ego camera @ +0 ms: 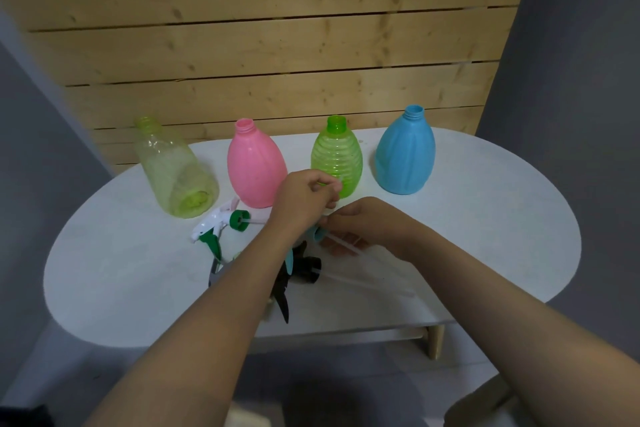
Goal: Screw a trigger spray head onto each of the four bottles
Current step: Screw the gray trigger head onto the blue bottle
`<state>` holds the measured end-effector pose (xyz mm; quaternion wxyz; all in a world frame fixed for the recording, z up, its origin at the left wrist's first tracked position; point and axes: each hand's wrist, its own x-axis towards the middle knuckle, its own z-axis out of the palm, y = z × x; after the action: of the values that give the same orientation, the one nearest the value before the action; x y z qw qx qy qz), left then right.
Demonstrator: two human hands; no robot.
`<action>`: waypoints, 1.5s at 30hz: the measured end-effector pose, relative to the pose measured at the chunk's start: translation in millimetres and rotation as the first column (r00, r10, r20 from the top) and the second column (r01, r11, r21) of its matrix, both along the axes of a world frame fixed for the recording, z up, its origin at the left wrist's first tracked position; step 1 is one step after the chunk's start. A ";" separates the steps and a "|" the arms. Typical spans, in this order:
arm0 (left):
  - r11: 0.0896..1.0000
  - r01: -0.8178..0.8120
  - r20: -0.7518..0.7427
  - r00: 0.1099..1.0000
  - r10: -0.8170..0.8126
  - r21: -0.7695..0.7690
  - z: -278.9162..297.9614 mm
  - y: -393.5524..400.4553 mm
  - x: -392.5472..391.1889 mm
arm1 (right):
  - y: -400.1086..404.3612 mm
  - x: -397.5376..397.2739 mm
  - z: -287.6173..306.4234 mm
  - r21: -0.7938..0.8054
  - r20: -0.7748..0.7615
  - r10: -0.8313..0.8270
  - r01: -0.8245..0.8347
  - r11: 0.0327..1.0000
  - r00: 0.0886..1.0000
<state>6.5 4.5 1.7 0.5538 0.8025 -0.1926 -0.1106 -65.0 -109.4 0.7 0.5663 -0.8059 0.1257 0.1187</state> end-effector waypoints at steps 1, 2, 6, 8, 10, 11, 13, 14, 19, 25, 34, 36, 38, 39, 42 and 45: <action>1.000 0.007 -0.011 1.000 -0.006 0.002 0.2 0.5 0.9 | 1.0 0.6 -0.3 -0.017 -0.002 -0.005 0.005 1.000 1.000; 1.000 0.016 -0.018 1.000 -0.016 0.008 0.6 0.9 1.9 | 2.6 0.7 -0.5 -0.028 -0.004 -0.014 0.014 1.000 1.000; 0.999 0.038 -0.059 0.997 -0.039 -0.012 6.9 5.1 3.9 | 5.5 2.2 2.4 -0.005 -0.044 -0.057 0.056 0.998 0.997; 0.999 0.033 -0.056 0.998 -0.033 -0.003 10.5 10.5 5.0 | 1.2 1.7 6.9 0.004 -0.054 -0.065 0.065 0.998 0.996; 0.998 0.048 -0.029 0.998 -0.047 0.033 14.0 18.6 5.6 | -7.0 -1.0 12.0 0.015 -0.034 -0.071 0.071 0.997 0.997; 0.996 0.063 -0.014 0.998 -0.062 0.057 15.4 23.1 5.7 | -12.1 -3.1 14.5 0.034 -0.013 -0.079 0.080 0.996 0.997; 0.989 0.114 -0.027 0.993 -0.112 0.094 17.2 30.5 4.4 | -22.8 -7.7 18.0 0.082 0.029 -0.103 0.100 0.992 0.994; 0.984 0.147 -0.066 0.988 -0.141 0.101 18.2 32.9 2.6 | -27.9 -10.3 19.6 0.100 0.051 -0.112 0.107 0.989 0.992; 0.973 0.230 -0.236 0.948 -0.215 0.037 24.8 26.7 -7.7 | -39.2 -18.3 29.4 0.145 0.141 -0.116 0.095 0.985 0.983; 0.998 0.059 -0.132 0.990 -0.058 0.002 28.8 25.2 -2.1 | -57.1 -13.7 26.3 -0.150 0.415 -0.502 0.602 0.785 0.758; 0.999 0.001 -0.129 0.992 0.005 0.051 27.3 38.7 10.2 | -85.3 20.4 5.6 -0.191 0.406 -0.578 0.684 0.704 0.708; 0.999 -0.005 -0.129 0.992 0.010 0.037 27.2 39.6 10.8 | -88.4 26.0 2.7 -0.126 0.400 -0.566 0.655 0.745 0.721; 1.000 -0.010 -0.126 0.992 0.014 0.027 27.4 40.5 11.7 | -88.7 30.7 -0.1 -0.061 0.401 -0.549 0.620 0.783 0.733; 1.000 -0.010 -0.123 0.992 0.013 0.024 28.0 41.0 11.9 | -88.0 32.3 -1.5 -0.046 0.410 -0.537 0.604 0.795 0.737; 1.000 -0.020 -0.117 0.993 0.021 0.013 29.8 43.5 11.6 | -85.9 33.7 -2.0 -0.062 0.455 -0.498 0.584 0.809 0.738; 0.999 -0.047 -0.100 0.994 0.046 -0.005 31.9 49.4 10.6 | -86.2 26.6 2.6 -0.129 0.480 -0.413 0.528 0.839 0.774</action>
<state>17.2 53.9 33.6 0.5680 0.7982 -0.1463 -0.1370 -38.4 -195.6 3.4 0.4819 -0.8196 0.2100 -0.2278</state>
